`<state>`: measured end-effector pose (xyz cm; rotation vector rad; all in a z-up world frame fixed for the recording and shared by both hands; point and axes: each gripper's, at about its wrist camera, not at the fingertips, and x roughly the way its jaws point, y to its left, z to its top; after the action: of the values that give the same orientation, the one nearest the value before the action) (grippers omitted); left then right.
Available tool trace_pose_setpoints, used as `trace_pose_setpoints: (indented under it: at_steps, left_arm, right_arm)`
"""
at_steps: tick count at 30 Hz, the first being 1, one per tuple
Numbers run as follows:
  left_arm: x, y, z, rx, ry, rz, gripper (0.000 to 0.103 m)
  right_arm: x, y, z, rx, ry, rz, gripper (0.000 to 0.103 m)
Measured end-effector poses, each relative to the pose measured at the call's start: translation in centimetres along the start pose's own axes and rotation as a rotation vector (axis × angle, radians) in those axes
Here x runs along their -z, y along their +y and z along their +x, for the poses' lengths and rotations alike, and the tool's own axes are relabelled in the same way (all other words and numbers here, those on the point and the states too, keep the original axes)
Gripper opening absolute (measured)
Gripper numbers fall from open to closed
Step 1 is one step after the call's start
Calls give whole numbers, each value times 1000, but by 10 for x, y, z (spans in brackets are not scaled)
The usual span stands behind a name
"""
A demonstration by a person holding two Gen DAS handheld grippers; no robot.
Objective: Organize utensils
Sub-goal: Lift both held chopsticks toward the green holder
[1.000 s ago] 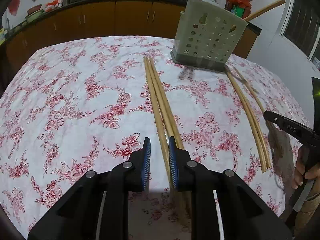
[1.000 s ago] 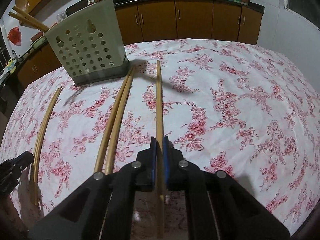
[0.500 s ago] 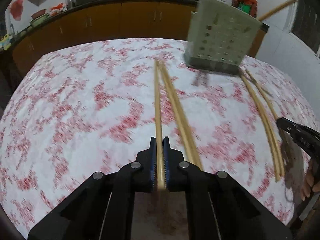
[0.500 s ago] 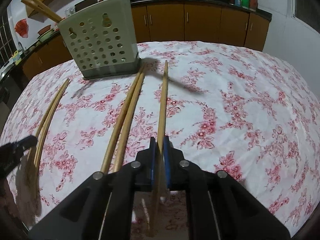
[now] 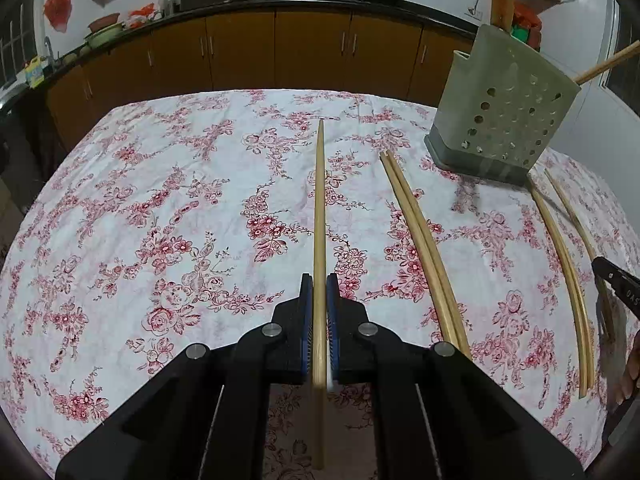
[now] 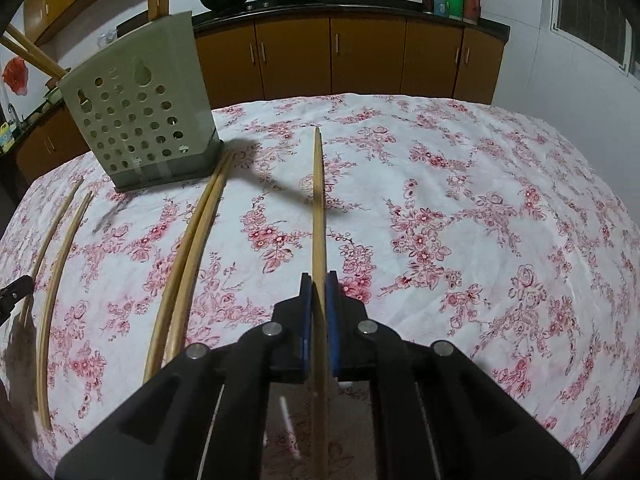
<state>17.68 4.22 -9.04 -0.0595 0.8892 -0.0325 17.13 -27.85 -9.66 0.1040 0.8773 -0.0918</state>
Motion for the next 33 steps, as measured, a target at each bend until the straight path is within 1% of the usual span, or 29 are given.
trace_pose_setpoints:
  at_steps: [5,14,24,26,29,33]
  left_arm:
    - [0,2,1,22,0,-21,8]
    - [0,3,1,26,-2,-24,9]
    - [1,4,0,29,-2,-27,9]
    - [1,3,0,20,-2,-20,9]
    - [6,-3,-4,-13,1,25,9]
    - [11,-1,-7,-8,1,23,9]
  right_arm:
    - [0,-1,1,-4,1,3,9]
    - [0,-4,0,-32,0,28,9]
    - [0,-3,0,-31,1,28,9]
    - [1,-2,-1,-23,1,21,9]
    - [6,-1,-6,-29,1,13,9]
    - [9,-5,-9,-57,2,34,9]
